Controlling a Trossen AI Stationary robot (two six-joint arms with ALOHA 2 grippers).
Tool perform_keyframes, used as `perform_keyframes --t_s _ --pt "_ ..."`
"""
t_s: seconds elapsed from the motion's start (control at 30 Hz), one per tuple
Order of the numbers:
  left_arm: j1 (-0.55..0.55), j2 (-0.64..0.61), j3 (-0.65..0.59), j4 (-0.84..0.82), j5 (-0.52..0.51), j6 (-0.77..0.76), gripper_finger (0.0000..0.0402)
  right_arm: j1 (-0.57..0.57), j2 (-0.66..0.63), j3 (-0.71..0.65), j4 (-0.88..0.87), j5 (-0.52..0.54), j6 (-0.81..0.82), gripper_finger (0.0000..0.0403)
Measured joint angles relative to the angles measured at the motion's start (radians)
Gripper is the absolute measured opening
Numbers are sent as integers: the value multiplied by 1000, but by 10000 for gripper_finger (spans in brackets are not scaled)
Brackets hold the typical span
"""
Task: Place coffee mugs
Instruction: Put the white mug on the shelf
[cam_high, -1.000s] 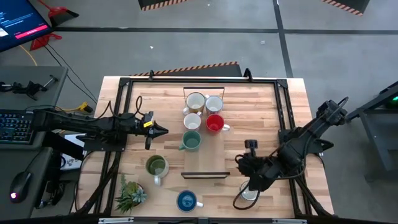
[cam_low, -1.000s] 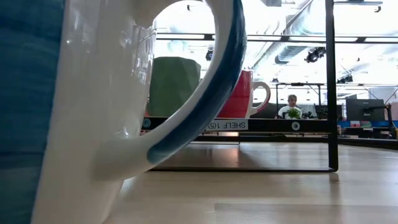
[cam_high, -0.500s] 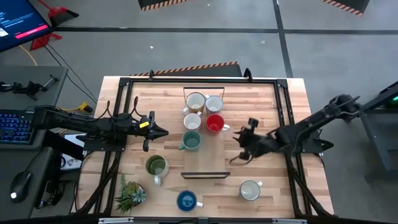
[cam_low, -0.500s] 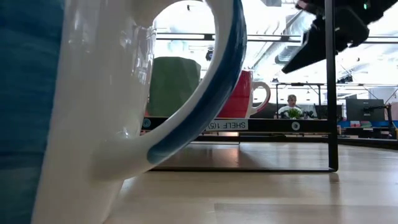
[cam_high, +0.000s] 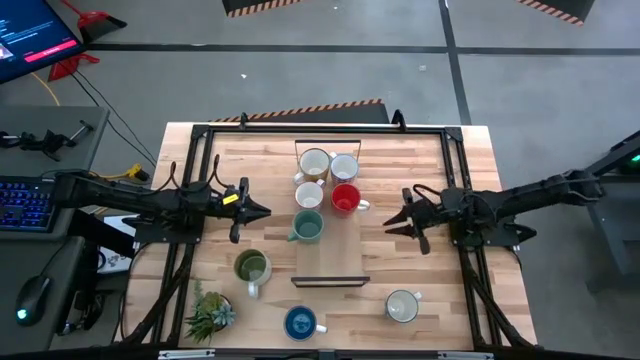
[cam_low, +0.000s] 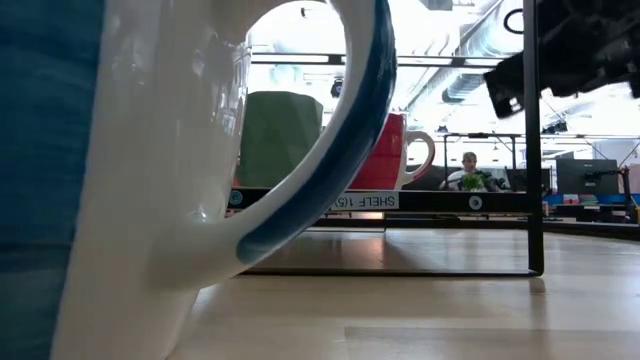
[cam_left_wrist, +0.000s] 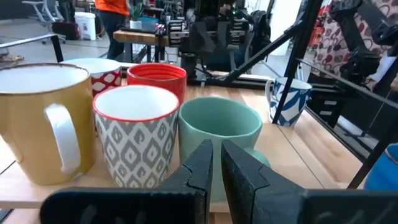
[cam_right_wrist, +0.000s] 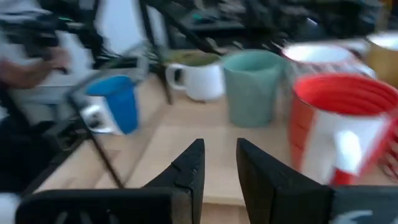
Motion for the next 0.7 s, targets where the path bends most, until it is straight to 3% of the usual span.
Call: perform_keyframes --t_s 0.13,0.27,0.33,0.53,0.6,0.7 --pt "8 0 23 -6 15 42 23 -97 -3 -21 165 -235 -68 73" --pt "29 -4 136 -77 63 90 23 -179 1 -21 147 -257 -70 73" --pt "43 -12 245 -262 64 90 23 -204 3 -21 118 -257 -69 73" --pt "58 6 666 -1036 38 41 23 -215 3 -21 64 -249 -67 73" --pt "33 13 750 -1215 51 -35 23 -216 3 -21 51 -245 -67 73" --pt "-29 22 792 -1339 52 -175 23 -216 3 -21 44 -245 -66 73"
